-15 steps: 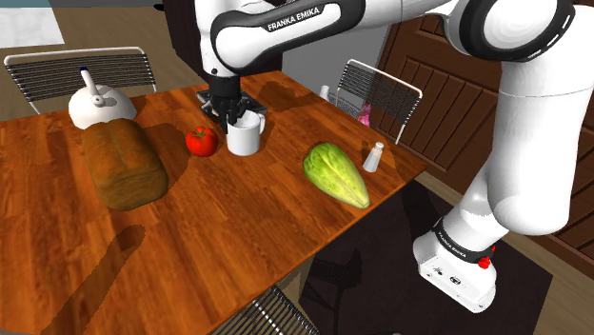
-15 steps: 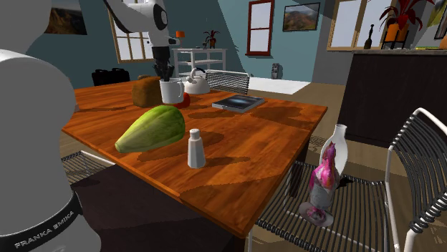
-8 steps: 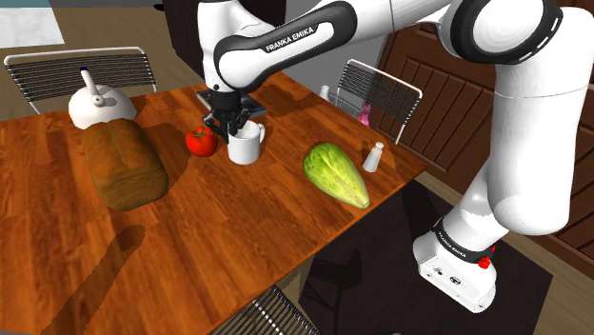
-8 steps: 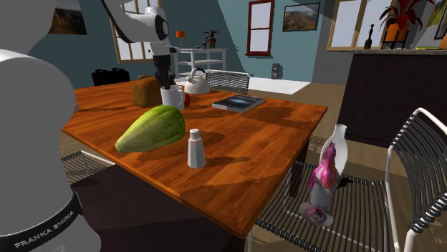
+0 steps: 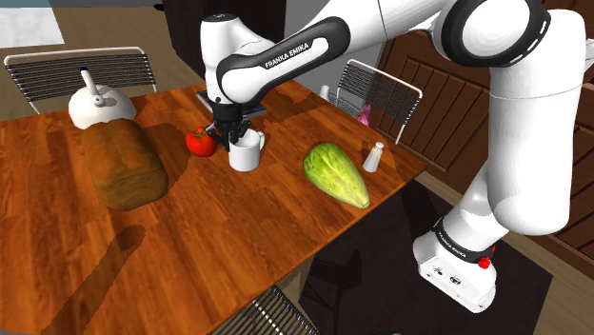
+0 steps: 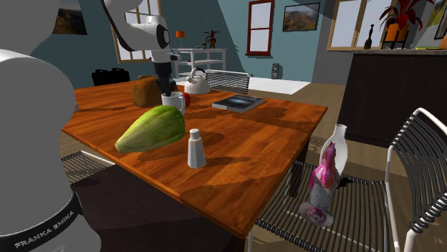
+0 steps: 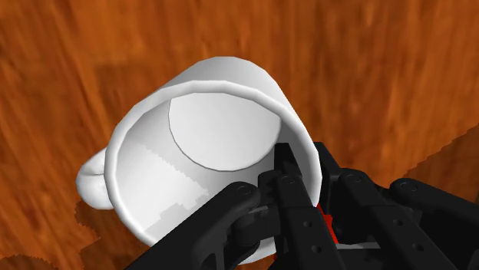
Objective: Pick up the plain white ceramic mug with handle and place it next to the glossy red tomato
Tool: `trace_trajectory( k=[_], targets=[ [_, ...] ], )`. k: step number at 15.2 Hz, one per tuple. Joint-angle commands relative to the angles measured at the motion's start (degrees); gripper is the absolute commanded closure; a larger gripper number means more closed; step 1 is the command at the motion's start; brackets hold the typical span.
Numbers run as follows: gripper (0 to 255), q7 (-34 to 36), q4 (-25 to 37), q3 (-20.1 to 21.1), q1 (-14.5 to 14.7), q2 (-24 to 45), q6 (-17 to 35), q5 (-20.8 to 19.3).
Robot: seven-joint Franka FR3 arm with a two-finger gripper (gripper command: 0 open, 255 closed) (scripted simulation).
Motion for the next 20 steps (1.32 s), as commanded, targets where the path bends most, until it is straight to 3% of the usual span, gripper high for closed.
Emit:
trace_trajectory(
  k=[1,4,5,10,14,20],
  targets=[
    [255,0.01,-0.02,0.00,0.01,0.01,0.07,-0.01],
    [255,0.01,-0.02,-0.01,0.01,0.01,0.07,-0.01],
    [0,0.01,-0.03,0.00,0.01,0.01,0.08,-0.01],
    [0,0.01,-0.03,0.00,0.01,0.01,0.08,-0.01],
    [0,-0.66,2.36,0.61,-0.25,-3.34,-5.56,1.08],
    [0,-0.67,2.36,0.61,-0.24,-3.34,-5.56,1.08]
  ],
)
